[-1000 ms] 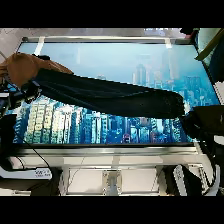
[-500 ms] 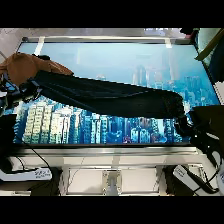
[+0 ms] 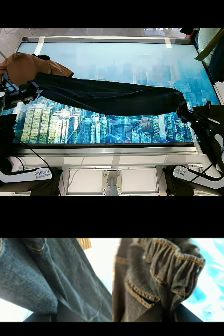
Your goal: Fold the clothes and pants, and hang the long-sleeved shirts on hangers.
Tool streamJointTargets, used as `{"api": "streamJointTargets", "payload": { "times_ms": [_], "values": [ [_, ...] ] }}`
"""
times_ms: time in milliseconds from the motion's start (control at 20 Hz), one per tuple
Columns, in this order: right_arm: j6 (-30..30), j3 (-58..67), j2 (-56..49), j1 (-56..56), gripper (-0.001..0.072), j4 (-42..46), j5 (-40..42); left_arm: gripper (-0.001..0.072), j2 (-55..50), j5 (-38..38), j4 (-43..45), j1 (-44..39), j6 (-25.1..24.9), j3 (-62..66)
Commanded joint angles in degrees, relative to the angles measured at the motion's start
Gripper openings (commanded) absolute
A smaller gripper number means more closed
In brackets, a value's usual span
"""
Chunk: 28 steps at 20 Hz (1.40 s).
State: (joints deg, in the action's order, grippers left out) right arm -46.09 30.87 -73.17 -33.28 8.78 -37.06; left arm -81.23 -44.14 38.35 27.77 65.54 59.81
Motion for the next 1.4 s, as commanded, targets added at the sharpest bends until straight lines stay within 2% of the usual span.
{"api": "streamJointTargets", "payload": {
  "times_ms": [0,100,200,450,600,650,700,750,800,900,950,1100,1200,1350],
  "values": [
    [-6.1,1.8,3.0,-2.2,0.0039,11.3,-6.9,0.002,3.8,-8.2,13.3,2.3,6.9,0.0],
    [-13.2,1.8,6.4,-5.6,0.0039,25.0,-11.6,0.0021,8.7,-11.6,26.3,3.5,15.0,-1.3],
    [-16.3,1.8,10.2,-9.6,0.0039,34.0,-16.1,0.002,15.0,-13.0,33.8,4.2,19.3,-6.4],
    [-15.8,1.8,17.6,-19.5,0.0039,43.3,-26.5,0.0021,29.4,-13.6,35.2,5.2,21.1,-25.4],
    [-15.8,1.8,17.8,-20.5,0.0048,49.3,-30.0,0.0021,34.0,-14.1,35.2,5.2,23.0,-32.2],
    [-16.0,1.8,17.8,-20.5,0.0144,49.2,-30.0,0.0022,34.6,-14.8,35.2,5.2,23.0,-33.2],
    [-16.0,1.9,17.8,-20.6,0.0316,48.3,-30.0,0.0022,34.9,-16.2,35.1,5.2,23.6,-33.2],
    [-16.1,2.4,17.9,-20.5,0.0364,47.7,-30.9,0.0025,35.3,-17.9,35.2,5.2,25.9,-32.9],
    [-16.0,3.5,18.1,-20.6,0.0364,47.0,-32.1,0.0136,36.0,-18.7,35.1,5.3,27.0,-32.1],
    [-16.0,7.6,19.5,-20.6,0.0364,46.9,-34.4,0.0633,38.5,-19.1,34.9,5.9,27.3,-28.6],
    [-16.0,10.6,20.6,-20.6,0.0364,47.0,-35.8,0.0709,39.8,-19.1,34.9,6.5,27.3,-26.2],
    [-18.2,19.5,23.6,-20.5,0.0363,46.9,-37.1,0.0709,42.5,-18.9,35.4,10.1,27.3,-17.6],
    [-19.2,23.5,24.1,-20.5,0.0358,43.8,-36.9,0.0708,41.1,-18.7,37.4,12.4,27.3,-14.4],
    [-19.2,24.1,24.1,-20.3,0.0357,36.2,-37.6,0.0708,34.3,-25.3,41.7,13.8,27.3,-14.3]
  ]
}}
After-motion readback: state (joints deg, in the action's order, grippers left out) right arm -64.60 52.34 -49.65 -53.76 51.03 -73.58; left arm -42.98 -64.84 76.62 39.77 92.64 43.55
